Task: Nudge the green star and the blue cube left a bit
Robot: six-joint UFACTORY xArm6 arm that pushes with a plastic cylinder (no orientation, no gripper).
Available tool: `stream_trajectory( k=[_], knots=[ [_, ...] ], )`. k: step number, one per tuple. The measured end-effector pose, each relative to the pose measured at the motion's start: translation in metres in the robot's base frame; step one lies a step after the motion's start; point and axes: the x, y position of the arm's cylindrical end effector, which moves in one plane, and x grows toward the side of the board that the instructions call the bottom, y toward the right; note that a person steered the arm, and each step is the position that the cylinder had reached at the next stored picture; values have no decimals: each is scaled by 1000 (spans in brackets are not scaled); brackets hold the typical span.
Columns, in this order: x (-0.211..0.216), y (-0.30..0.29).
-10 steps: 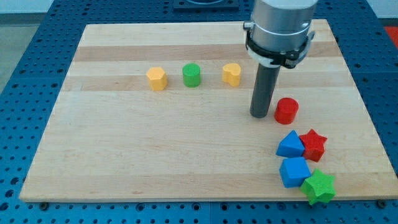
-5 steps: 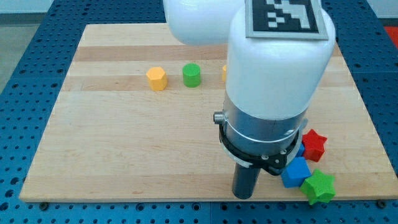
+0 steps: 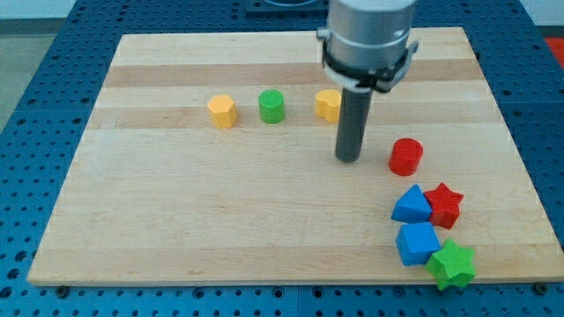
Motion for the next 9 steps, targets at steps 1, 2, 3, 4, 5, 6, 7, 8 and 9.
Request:
stream_trajectory(
  k=[1, 2, 3, 4, 5, 6, 7, 8, 9],
  knots=[
    [-5, 0],
    [-32, 0],
    [-41, 11],
    [-41, 41],
    [-22, 104],
    [18, 160],
    [90, 164],
    [149, 153],
    [165, 145]
  ],
)
